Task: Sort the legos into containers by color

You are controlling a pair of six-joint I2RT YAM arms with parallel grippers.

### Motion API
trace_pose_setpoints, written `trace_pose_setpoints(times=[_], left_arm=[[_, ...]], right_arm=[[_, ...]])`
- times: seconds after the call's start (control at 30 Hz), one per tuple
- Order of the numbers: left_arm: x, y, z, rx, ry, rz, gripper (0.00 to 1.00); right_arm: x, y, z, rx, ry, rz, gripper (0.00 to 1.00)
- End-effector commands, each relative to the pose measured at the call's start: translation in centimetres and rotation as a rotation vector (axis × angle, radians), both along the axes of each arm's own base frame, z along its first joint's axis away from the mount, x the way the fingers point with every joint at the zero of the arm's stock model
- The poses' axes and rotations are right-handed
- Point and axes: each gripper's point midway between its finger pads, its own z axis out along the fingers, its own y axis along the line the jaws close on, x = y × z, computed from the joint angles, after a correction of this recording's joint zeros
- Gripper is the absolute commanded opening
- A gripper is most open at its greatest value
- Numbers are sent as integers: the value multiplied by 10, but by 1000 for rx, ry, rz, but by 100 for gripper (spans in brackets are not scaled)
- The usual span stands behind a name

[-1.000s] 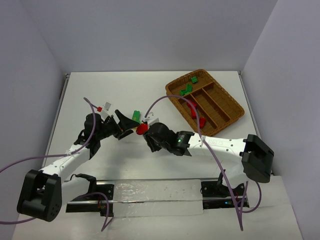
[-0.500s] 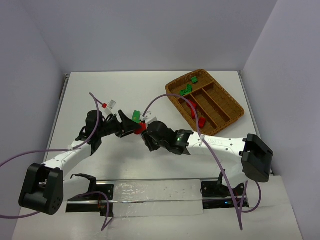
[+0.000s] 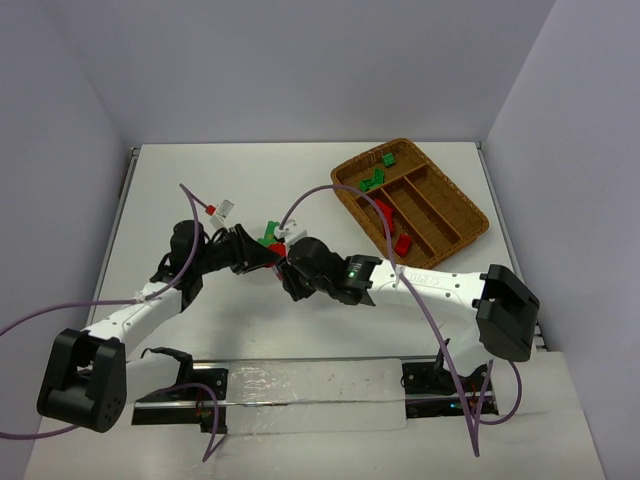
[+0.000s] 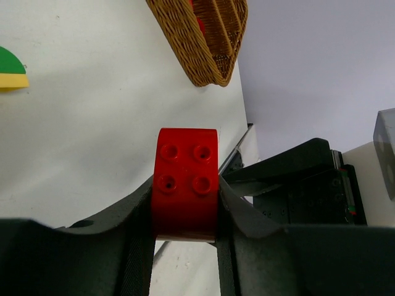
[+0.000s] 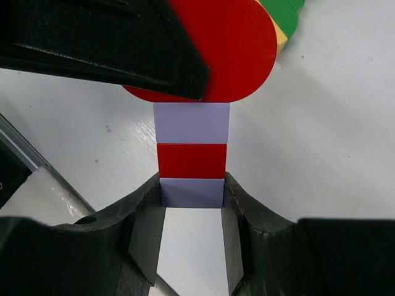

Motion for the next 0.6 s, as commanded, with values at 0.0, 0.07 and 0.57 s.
trace_pose_setpoints(times=[0.0,0.07,0.57], left_arm=[[10,3,17,27,-38,45,0],[17,8,12,60,-16,90,0],[40,22,26,52,8,226,0]], right_arm=[[10,-2,25,56,-53,-50,0],[12,-15,19,35,-55,-101,0],[9,-84,-35,-55,33,-303,0]])
